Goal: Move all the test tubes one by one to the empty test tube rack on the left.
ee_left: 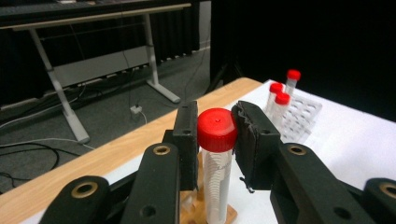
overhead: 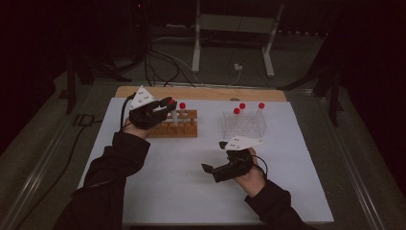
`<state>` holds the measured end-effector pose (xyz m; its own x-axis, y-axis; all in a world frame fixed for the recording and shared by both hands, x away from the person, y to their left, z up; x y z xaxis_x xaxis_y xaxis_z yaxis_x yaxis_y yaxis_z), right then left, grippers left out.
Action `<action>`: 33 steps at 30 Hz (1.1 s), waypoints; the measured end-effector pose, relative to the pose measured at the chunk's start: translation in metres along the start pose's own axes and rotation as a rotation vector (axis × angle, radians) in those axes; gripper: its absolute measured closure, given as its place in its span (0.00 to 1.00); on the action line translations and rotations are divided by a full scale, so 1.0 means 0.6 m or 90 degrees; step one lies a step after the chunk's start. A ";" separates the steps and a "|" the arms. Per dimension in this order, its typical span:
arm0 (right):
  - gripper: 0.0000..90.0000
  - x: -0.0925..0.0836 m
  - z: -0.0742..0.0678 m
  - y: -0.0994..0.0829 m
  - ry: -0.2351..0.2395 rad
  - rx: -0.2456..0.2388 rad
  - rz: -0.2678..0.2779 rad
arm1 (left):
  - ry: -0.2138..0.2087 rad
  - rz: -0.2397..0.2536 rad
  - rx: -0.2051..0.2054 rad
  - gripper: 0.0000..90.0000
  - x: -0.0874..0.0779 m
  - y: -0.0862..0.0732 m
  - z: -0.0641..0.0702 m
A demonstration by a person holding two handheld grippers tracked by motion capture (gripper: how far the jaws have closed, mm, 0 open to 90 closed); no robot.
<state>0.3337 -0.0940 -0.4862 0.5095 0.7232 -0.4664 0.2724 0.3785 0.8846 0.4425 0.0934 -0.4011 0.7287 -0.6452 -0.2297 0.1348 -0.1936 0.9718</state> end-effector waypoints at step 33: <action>0.00 -0.005 -0.001 -0.001 0.012 -0.007 0.001 | 0.085 -0.036 -0.076 0.80 0.098 -0.083 -0.062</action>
<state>0.3317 -0.0960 -0.4855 0.4940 0.7346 -0.4652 0.2626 0.3839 0.8852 0.5034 0.0924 -0.4610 0.7990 -0.5310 -0.2822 0.2507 -0.1325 0.9590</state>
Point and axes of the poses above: each handheld gripper's, and its own axes: x roughly forward along the jaws, y roughly out of its top, z roughly to its right, the point moved 8 cm from there along x, roughly forward along the jaws, and after that the axes turned 2 degrees about -x, right-handed, at the moved point
